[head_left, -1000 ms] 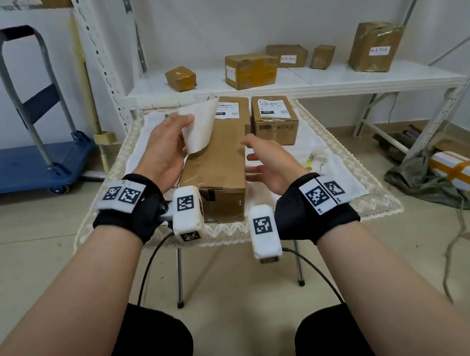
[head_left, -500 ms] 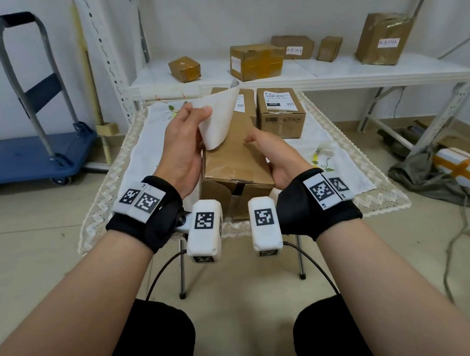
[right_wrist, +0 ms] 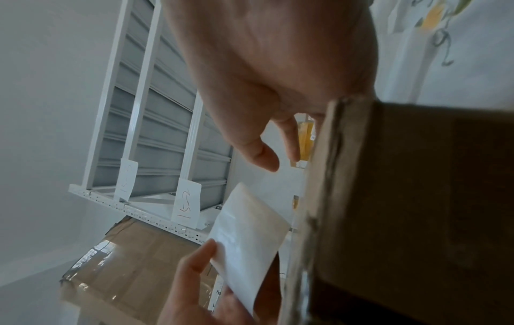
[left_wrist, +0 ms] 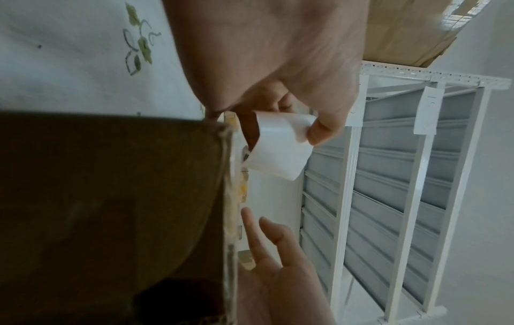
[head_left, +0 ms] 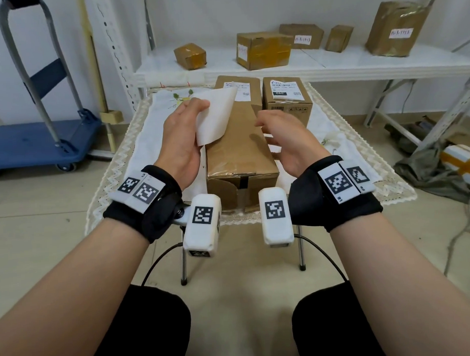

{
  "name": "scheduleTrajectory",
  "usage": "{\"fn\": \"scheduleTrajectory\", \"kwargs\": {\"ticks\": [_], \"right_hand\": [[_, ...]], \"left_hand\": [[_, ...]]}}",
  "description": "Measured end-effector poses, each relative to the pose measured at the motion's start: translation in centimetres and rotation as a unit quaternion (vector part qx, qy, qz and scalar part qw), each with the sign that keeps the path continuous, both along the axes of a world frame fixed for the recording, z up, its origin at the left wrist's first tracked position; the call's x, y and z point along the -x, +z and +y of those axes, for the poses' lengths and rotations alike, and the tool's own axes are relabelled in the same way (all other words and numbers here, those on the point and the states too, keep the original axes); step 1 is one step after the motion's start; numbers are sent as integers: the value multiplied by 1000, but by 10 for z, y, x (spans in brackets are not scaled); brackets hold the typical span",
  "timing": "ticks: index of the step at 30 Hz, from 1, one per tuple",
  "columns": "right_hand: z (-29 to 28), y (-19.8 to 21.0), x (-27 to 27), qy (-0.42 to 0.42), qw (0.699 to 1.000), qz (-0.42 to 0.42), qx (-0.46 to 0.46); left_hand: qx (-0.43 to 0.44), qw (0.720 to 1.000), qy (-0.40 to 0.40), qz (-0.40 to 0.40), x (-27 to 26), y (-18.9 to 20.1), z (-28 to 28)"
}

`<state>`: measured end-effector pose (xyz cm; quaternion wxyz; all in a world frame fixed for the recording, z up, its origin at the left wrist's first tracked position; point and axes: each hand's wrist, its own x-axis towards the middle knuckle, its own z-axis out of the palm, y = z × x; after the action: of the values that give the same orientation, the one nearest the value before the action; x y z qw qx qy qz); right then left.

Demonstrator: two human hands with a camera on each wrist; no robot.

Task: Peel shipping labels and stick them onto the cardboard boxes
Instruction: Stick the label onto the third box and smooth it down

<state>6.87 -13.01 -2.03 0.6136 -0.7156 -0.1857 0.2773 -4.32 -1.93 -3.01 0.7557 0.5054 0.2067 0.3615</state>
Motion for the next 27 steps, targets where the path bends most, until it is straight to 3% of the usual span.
{"fn": "scheduleTrajectory", "kwargs": {"ticks": [5, 10, 16, 23, 27], "right_hand": [[-9, 8, 0, -50, 993, -44, -94], [-8, 18, 11, 24, 980, -12, -198], [-9, 19, 12, 48, 974, 23, -219], [-8, 17, 7, 19, 978, 29, -204], [-8, 14, 5, 25, 979, 31, -200]], "left_hand": [[-154, 987, 35, 39, 1, 10, 2], [-323, 944, 60, 40, 1, 11, -12], [-452, 887, 50, 79, -1, 11, -22], [-527, 838, 14, 141, -2, 14, -12], [-493, 859, 1, 137, 1, 17, -4]]}}
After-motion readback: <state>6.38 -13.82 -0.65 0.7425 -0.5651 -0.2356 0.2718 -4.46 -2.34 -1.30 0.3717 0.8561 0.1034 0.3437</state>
